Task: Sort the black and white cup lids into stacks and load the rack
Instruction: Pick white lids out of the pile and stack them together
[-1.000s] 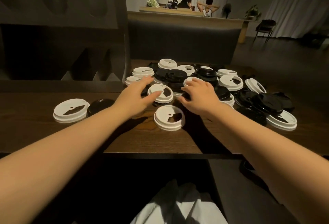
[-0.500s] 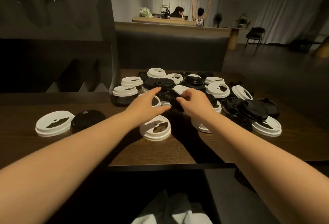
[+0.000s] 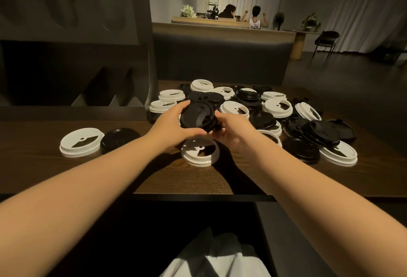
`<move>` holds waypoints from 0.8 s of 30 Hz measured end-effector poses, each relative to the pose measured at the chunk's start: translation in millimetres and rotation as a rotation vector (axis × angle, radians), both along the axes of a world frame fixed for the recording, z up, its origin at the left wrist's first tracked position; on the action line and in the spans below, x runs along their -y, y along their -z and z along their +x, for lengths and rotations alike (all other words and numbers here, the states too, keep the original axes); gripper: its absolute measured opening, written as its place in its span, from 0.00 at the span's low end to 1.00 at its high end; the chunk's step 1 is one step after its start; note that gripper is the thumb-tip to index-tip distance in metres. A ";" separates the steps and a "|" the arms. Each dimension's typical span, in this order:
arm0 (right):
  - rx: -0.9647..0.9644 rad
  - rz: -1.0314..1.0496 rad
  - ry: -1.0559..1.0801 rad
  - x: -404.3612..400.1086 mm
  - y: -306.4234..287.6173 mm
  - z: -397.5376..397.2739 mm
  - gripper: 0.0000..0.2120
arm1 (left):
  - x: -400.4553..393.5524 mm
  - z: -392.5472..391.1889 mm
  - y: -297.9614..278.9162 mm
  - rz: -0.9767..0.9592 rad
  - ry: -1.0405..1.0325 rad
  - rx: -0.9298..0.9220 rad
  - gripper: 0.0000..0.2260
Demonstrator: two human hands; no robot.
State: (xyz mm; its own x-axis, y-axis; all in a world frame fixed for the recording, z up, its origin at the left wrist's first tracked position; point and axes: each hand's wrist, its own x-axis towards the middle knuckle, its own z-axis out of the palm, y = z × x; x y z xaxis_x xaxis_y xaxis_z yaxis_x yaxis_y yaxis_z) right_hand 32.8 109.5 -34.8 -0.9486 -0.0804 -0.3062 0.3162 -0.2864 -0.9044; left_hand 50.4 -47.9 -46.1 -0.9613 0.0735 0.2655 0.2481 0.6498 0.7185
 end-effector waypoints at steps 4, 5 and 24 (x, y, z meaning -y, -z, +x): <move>-0.114 0.227 -0.058 20.4 6.1 7.3 0.09 | 20.4 7.1 4.8 -0.024 -0.009 -0.002 0.41; -0.170 0.354 -0.084 27.0 9.7 8.9 0.12 | 27.0 8.4 5.9 -0.032 -0.016 0.005 0.41; -0.940 1.621 -0.591 48.7 47.0 22.1 0.24 | 107.5 -2.6 10.9 -0.715 0.110 0.309 0.41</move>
